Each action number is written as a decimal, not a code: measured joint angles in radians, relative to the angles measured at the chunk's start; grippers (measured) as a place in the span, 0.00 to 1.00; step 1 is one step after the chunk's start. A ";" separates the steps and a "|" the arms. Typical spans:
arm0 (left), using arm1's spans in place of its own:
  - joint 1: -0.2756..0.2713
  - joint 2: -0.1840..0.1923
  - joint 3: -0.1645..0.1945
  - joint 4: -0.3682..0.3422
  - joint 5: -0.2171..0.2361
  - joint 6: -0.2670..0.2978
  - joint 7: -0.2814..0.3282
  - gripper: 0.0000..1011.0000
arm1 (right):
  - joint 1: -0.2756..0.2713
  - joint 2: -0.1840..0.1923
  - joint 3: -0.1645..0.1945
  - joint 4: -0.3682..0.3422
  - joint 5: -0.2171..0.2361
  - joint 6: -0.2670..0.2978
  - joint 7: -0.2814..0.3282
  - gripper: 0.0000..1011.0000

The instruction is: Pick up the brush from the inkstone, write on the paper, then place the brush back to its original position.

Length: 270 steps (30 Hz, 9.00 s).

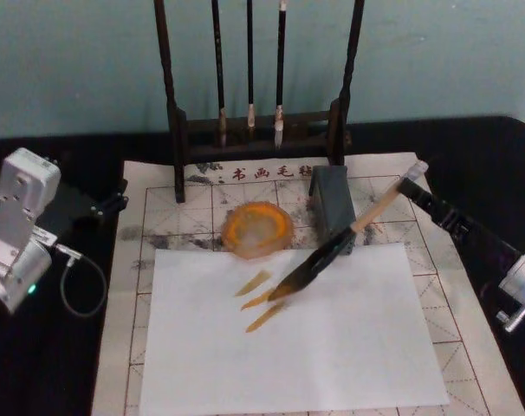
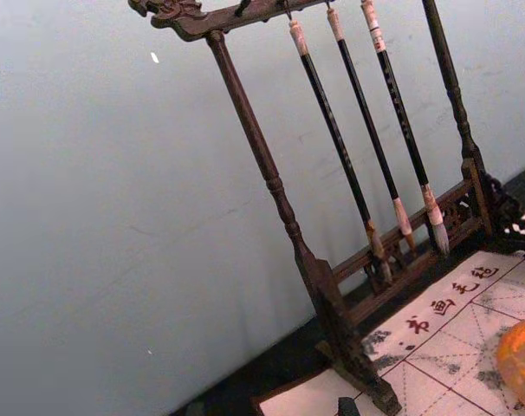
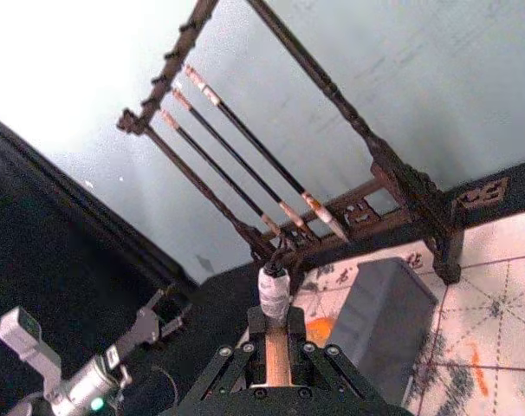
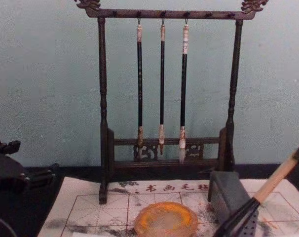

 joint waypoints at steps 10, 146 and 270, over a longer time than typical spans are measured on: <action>0.000 0.000 0.000 0.000 0.000 0.000 0.000 0.99 | 0.000 -0.020 0.011 0.005 0.032 -0.008 -0.012 0.16; 0.000 0.000 0.000 0.000 0.000 0.000 0.000 0.99 | 0.101 -0.303 0.058 0.234 -0.026 -0.057 -0.120 0.16; 0.000 0.000 0.000 0.000 0.000 0.000 0.000 0.99 | 0.008 -0.126 0.053 0.141 -0.552 -0.294 -0.286 0.99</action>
